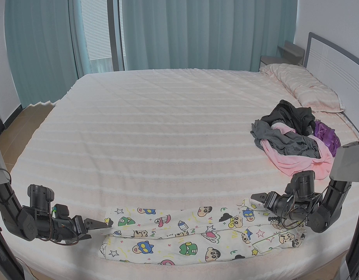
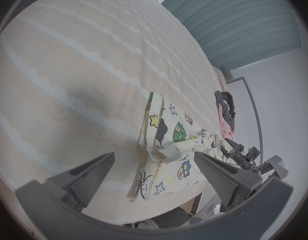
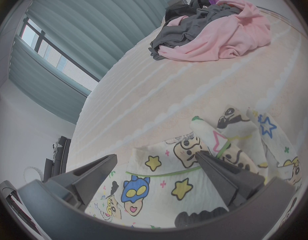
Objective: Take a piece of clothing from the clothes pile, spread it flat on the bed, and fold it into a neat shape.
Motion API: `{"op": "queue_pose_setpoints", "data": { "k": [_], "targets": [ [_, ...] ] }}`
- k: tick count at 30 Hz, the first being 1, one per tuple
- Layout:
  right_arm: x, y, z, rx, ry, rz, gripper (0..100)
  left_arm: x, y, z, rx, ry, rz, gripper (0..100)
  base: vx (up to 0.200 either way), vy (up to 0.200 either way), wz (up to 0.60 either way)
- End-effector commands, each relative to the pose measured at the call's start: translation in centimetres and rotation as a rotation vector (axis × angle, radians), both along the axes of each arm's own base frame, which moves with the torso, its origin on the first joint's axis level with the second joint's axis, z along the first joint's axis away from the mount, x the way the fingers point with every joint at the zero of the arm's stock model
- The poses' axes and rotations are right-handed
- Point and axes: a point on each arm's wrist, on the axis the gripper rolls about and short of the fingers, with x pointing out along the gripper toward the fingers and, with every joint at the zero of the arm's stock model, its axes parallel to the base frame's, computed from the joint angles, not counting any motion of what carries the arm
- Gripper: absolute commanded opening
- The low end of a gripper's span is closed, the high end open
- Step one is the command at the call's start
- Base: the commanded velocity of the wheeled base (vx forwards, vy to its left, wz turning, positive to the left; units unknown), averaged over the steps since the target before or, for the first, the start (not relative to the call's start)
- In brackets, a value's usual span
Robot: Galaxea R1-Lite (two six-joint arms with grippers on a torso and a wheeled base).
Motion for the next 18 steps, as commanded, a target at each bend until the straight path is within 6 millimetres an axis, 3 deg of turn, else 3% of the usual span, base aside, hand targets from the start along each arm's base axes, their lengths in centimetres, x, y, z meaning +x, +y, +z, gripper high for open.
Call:
{"op": "queue_pose_setpoints", "data": {
  "k": [1,13,18],
  "targets": [
    [-0.8,-0.4,0.0,-0.006,-0.013,-0.015,100,0.0,0.0,0.0,-0.001,0.002,0.001,100,0.0,0.0,0.0],
    [-1.4,-1.1,2.3,0.05,-0.197,-0.062,100,0.4,0.1,0.4,0.006,-0.037,0.005,100,0.0,0.0,0.0],
    [-1.9,-1.1,1.7,0.068,-0.194,-0.063,100,2.0,-1.0,3.7,-0.079,-0.102,0.151,100,0.0,0.0,0.0]
  ]
}}
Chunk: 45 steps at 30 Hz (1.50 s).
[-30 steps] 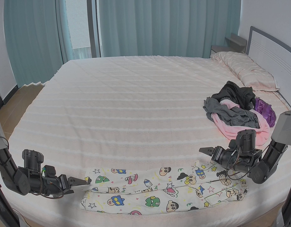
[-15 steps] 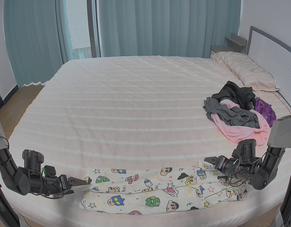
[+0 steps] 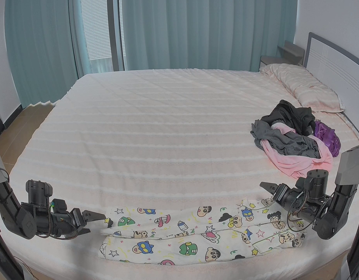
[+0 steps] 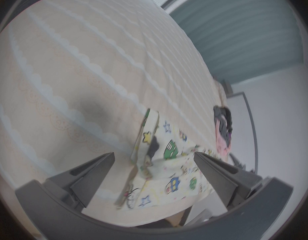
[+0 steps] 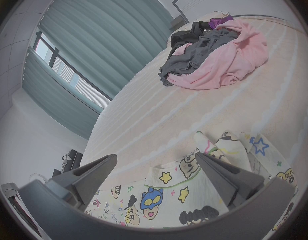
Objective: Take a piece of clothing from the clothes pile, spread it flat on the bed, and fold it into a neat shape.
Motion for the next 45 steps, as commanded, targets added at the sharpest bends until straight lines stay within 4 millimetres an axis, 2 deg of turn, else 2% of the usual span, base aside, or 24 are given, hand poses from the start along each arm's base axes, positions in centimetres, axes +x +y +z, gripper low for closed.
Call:
{"op": "queue_pose_setpoints", "data": {
  "k": [1,3,5,9,15,17,18,22,26,32,43,45],
  "targets": [
    [-0.5,-0.1,-0.4,0.008,0.005,0.001,100,1.4,-1.1,3.2,-0.063,-0.073,0.114,100,0.0,0.0,0.0],
    [-0.6,0.0,-0.4,0.01,0.002,0.001,100,2.0,-2.8,4.1,-0.083,-0.047,0.227,100,0.0,0.0,0.0],
    [-0.7,0.1,-0.4,0.01,0.004,0.001,100,1.8,-4.2,4.0,-0.062,-0.021,0.281,100,0.0,0.0,0.0],
    [-0.9,0.1,-0.2,0.023,0.004,-0.004,100,0.7,-6.7,3.4,-0.041,0.026,0.284,100,0.0,0.0,0.0],
    [-1.1,0.0,-0.1,0.028,-0.004,-0.008,100,-0.3,-9.0,3.7,-0.068,0.042,0.285,100,0.0,0.0,0.0],
    [-1.1,0.0,-0.1,0.028,-0.005,-0.008,100,-0.3,-9.1,3.7,-0.069,0.043,0.285,100,0.0,0.0,0.0],
    [-1.3,0.0,-0.1,0.028,-0.017,-0.007,100,-0.8,-10.1,3.5,-0.068,0.053,0.296,100,0.0,0.0,0.0],
    [-1.4,0.0,0.0,0.028,-0.018,-0.007,100,-1.8,-11.3,3.1,-0.036,0.063,0.276,100,0.0,0.0,0.0],
    [-1.4,-0.1,0.0,0.031,-0.019,-0.01,100,-2.1,-11.5,3.3,-0.029,0.048,0.298,100,0.0,0.0,0.0],
    [-1.4,-0.1,0.0,0.028,-0.018,-0.008,100,-2.9,-12.3,2.4,0.002,0.083,0.256,100,0.0,0.0,0.0],
    [-1.4,0.0,-0.1,0.028,-0.017,-0.007,100,-2.4,-13.1,-0.3,0.079,0.162,0.248,100,0.0,0.0,0.0],
    [-1.4,0.0,0.0,0.031,-0.017,-0.008,100,-1.7,-13.2,-0.6,0.109,0.136,0.294,100,0.0,0.0,0.0]
  ]
}}
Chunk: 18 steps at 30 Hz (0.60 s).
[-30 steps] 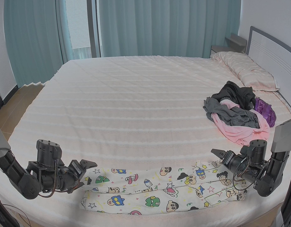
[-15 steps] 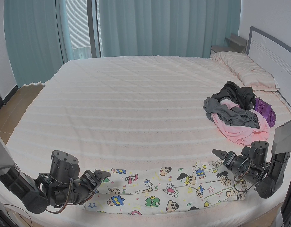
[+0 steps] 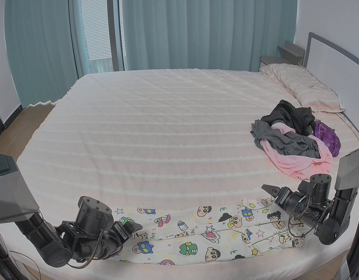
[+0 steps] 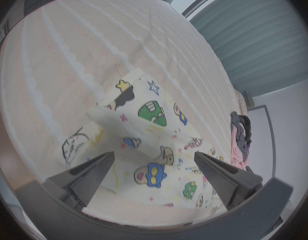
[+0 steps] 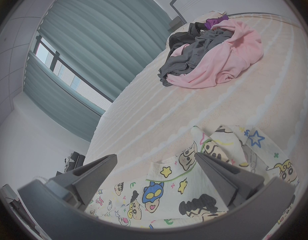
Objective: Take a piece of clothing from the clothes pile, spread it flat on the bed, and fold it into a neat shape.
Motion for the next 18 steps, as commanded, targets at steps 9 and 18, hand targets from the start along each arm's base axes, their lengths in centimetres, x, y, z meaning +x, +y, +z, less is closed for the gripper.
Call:
{"op": "queue_pose_setpoints", "data": {
  "k": [9,18],
  "targets": [
    [-0.1,0.1,0.0,0.0,-0.003,0.005,100,2.5,-0.1,-1.2,0.047,-0.049,0.146,100,0.0,0.0,0.0],
    [-0.2,0.2,0.1,-0.002,-0.003,0.012,100,1.9,0.2,-1.0,0.041,-0.061,0.149,0,0.0,0.0,0.0]
  ]
}}
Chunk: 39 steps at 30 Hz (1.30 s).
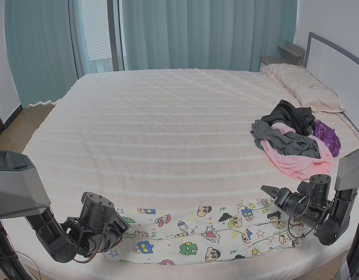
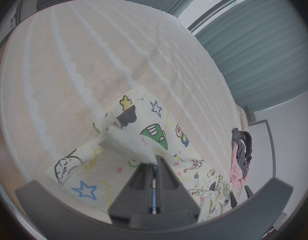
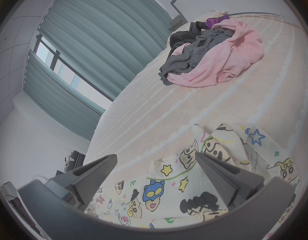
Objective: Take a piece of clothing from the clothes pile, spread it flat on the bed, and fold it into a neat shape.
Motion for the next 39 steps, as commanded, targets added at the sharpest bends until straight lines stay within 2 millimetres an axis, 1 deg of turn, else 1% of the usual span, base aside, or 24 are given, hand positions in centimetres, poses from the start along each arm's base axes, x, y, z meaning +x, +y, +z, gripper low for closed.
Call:
{"op": "queue_pose_setpoints", "data": {
  "k": [1,4,5,8,11,12,18,20,23,25,27,30,32,35,36,37,39],
  "targets": [
    [0.0,0.1,0.1,0.0,-0.007,0.004,100,-0.3,0.1,0.0,0.004,0.005,-0.002,0,0.0,0.0,0.0],
    [-0.1,0.3,0.6,0.004,-0.028,0.012,100,-0.4,0.1,0.6,-0.003,-0.018,-0.003,0,0.0,0.0,0.0],
    [-0.2,0.4,1.3,0.006,-0.053,0.02,100,-0.4,0.1,1.0,-0.01,-0.033,-0.004,0,0.0,0.0,0.0],
    [-0.3,0.8,2.8,0.011,-0.113,0.039,100,-0.2,0.0,1.2,-0.007,-0.046,-0.009,0,0.0,0.0,0.0],
    [-0.3,1.2,3.2,-0.012,-0.121,0.065,100,-0.2,0.1,1.2,0.004,-0.052,-0.017,0,0.0,0.0,0.0],
    [-0.1,1.6,3.0,-0.067,-0.104,0.099,100,-0.1,0.1,1.2,0.012,-0.056,-0.024,0,0.0,0.0,0.0],
    [1.3,2.5,2.6,-0.223,0.022,0.182,100,0.4,-0.1,1.6,0.02,-0.081,-0.041,0,0.0,0.0,0.0],
    [1.8,2.8,2.9,-0.255,0.076,0.201,100,0.4,-0.1,1.6,0.028,-0.088,-0.051,0,0.0,0.0,0.0],
    [2.7,3.1,4.4,-0.276,0.14,0.209,100,0.4,-0.1,1.7,0.029,-0.09,-0.053,0,0.0,0.0,0.0],
    [2.8,3.1,5.1,-0.291,0.195,0.217,100,0.4,-0.2,1.6,0.03,-0.089,-0.053,0,0.0,0.0,0.0],
    [3.2,3.3,5.3,-0.316,0.247,0.232,100,0.6,-0.1,1.7,0.029,-0.095,-0.052,0,0.0,0.0,0.0],
    [3.4,3.3,5.1,-0.343,0.302,0.249,100,0.8,0.0,1.7,0.042,-0.101,-0.056,0,0.0,0.0,0.0],
    [3.5,3.3,4.2,-0.353,0.343,0.256,100,1.3,0.1,1.8,0.061,-0.113,-0.063,0,0.0,0.0,0.0],
    [3.9,3.5,2.9,-0.36,0.382,0.26,100,2.3,0.4,2.2,0.079,-0.142,-0.061,0,0.0,0.0,0.0],
    [3.9,3.5,2.9,-0.36,0.382,0.26,100,2.3,0.4,2.2,0.079,-0.142,-0.061,0,0.0,0.0,0.0],
    [4.0,3.5,2.4,-0.363,0.398,0.261,100,3.0,0.5,2.5,0.093,-0.168,-0.065,0,0.0,0.0,0.0],
    [4.2,3.6,2.1,-0.364,0.409,0.261,100,3.6,0.5,2.9,0.114,-0.196,-0.08,0,0.0,0.0,0.0]
  ]
}}
